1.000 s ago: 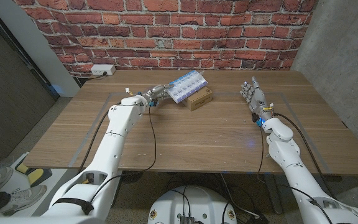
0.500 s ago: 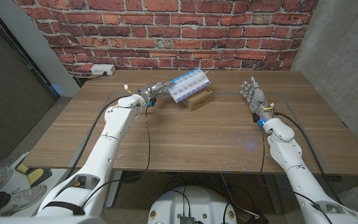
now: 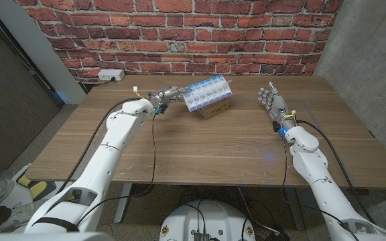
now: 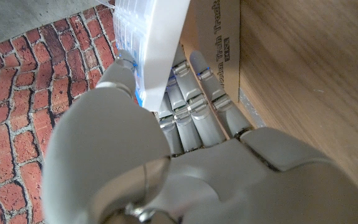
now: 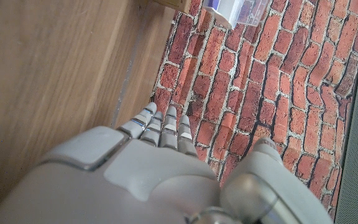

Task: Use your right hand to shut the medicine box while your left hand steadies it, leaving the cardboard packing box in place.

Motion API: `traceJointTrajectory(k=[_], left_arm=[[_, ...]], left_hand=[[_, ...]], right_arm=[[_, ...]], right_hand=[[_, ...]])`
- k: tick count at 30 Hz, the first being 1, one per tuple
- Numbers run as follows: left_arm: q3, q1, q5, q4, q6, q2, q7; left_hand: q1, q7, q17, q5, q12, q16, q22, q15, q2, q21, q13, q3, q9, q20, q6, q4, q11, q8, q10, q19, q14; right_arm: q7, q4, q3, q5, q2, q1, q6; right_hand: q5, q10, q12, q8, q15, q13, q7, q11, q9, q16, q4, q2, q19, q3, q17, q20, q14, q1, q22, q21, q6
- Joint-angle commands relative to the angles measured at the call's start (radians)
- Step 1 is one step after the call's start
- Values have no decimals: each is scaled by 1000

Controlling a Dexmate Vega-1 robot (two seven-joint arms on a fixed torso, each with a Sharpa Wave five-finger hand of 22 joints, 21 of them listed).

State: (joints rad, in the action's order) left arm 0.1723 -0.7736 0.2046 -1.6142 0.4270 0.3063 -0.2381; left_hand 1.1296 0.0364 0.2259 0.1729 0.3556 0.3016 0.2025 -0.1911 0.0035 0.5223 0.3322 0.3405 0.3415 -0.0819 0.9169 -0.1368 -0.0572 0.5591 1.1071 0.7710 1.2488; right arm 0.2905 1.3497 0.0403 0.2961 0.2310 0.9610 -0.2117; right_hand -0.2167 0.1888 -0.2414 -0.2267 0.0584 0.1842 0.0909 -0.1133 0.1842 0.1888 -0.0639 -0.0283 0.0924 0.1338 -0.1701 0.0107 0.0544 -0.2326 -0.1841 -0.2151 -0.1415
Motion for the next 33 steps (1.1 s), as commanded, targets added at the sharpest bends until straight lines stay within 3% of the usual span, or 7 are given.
traceJointTrajectory(k=[1, 14, 21, 33], left_arm=[[35, 16, 16, -44, 1, 66, -76], [66, 36, 33, -63, -1, 109, -139], [80, 50, 29, -69, 8, 123, -151], [113, 94, 12, -59, 21, 149, -198]], left_hand=[[97, 26, 5, 2, 6, 1, 5, -19, 95, 8, 6, 29, 2, -33, 37, -9, -42, 7, 46, -5, 23], [98, 27, 7, 2, 5, -1, 6, -19, 92, 16, 16, 33, 2, -34, 39, -8, -42, 4, 46, -13, 23], [98, 26, 8, 2, 7, -1, 6, -19, 91, 19, 21, 35, 1, -37, 40, -7, -43, 4, 49, -18, 25], [97, 25, 10, 2, 5, -3, 6, -19, 89, 26, 30, 38, 2, -35, 39, -6, -41, 1, 47, -26, 22]], right_arm=[[-4, 44, -4, -18, 20, 17, 30], [6, 81, -12, -31, 49, 27, 88], [48, 89, -19, -24, 78, 22, 127], [137, 82, -30, -6, 127, 6, 173]], right_hand=[[5, 15, -8, -9, -1, 4, 1, -3, 4, 4, -3, 6, 15, -1, -1, 1, 15, -8, -3, -7, -15], [7, 26, -10, -7, 8, 5, 9, -6, 5, 3, -1, 32, 20, -22, -3, -11, 25, 10, -4, -6, -28], [3, 60, -20, -9, 26, 6, 20, -14, 6, 11, 3, 60, 36, -46, -5, -17, 67, 33, -6, -9, -56], [-5, 73, -21, -6, 34, 7, 32, -21, 7, 17, 4, 75, 67, -63, -5, -33, 109, 44, -7, -18, -71]])
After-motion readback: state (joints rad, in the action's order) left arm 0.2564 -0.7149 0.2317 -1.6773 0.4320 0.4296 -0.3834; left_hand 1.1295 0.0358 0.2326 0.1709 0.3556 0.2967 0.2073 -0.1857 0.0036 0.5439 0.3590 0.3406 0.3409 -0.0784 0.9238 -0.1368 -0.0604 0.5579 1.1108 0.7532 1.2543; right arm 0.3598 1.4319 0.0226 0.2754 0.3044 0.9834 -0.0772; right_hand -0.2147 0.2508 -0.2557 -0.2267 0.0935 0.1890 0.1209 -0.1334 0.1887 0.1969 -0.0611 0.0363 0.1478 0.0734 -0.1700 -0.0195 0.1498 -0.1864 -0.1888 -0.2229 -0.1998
